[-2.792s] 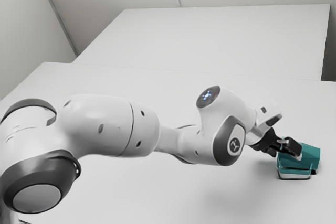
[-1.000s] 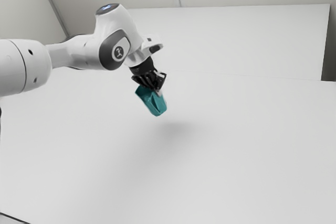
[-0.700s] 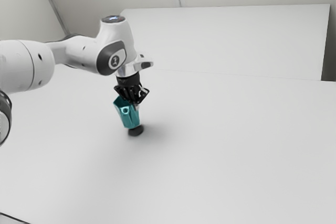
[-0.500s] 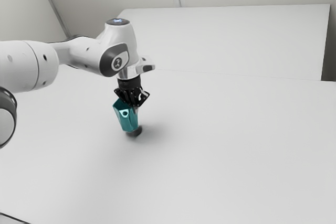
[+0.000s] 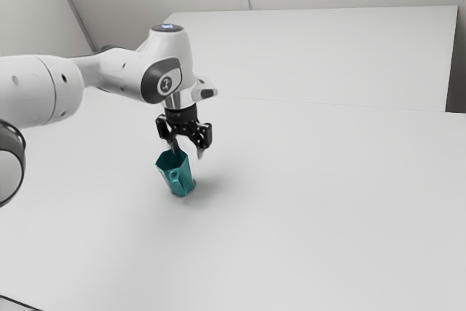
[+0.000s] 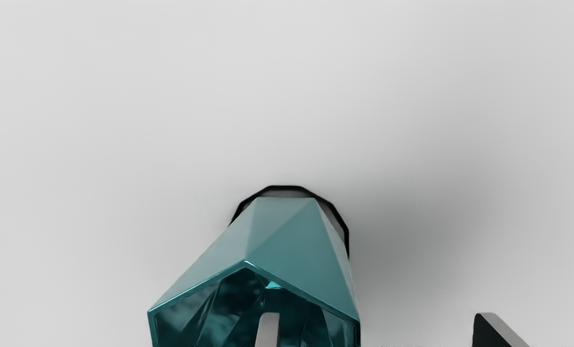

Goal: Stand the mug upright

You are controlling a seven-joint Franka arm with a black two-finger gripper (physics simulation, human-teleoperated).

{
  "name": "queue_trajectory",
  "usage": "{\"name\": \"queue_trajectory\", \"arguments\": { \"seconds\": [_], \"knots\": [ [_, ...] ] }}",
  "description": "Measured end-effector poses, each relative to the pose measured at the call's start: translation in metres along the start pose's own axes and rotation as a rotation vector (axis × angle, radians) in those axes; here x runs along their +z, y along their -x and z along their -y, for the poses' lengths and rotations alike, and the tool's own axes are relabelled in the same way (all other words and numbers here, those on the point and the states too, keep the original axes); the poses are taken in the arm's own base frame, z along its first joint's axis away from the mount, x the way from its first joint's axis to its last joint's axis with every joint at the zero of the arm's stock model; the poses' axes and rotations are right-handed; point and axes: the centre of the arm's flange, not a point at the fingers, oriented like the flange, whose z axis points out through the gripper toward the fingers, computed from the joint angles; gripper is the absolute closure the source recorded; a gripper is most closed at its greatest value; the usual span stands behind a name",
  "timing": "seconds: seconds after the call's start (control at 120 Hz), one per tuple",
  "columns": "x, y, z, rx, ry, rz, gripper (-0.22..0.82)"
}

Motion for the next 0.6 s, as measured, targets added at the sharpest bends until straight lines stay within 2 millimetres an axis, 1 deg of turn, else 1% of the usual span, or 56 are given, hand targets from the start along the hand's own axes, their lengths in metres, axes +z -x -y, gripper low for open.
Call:
{"name": "queue_trajectory", "arguments": {
  "seconds": [0.033,0.067,0.1,0.175,0.208,0.242,0.308,0.367,0.492,0.6],
  "knots": [
    [-0.011,0.002,-0.002,0.002,0.005,-0.013,0.17],
    [-0.029,0.007,-0.007,0.008,0.012,-0.034,0.15],
    [-0.054,0.011,-0.011,0.016,0.018,-0.065,0.12],
    [-0.120,0.015,-0.017,0.043,0.032,-0.153,0.09],
    [-0.144,0.018,-0.018,0.054,0.036,-0.180,0.08],
    [-0.162,0.021,-0.017,0.063,0.038,-0.200,0.06],
    [-0.187,0.027,-0.009,0.069,0.040,-0.226,0.05],
    [-0.199,0.034,0.004,0.066,0.039,-0.227,0.04],
    [-0.203,0.039,0.027,0.059,0.034,-0.191,0.02],
    [-0.203,0.043,0.035,0.067,0.030,-0.163,0.01]
  ]
}}
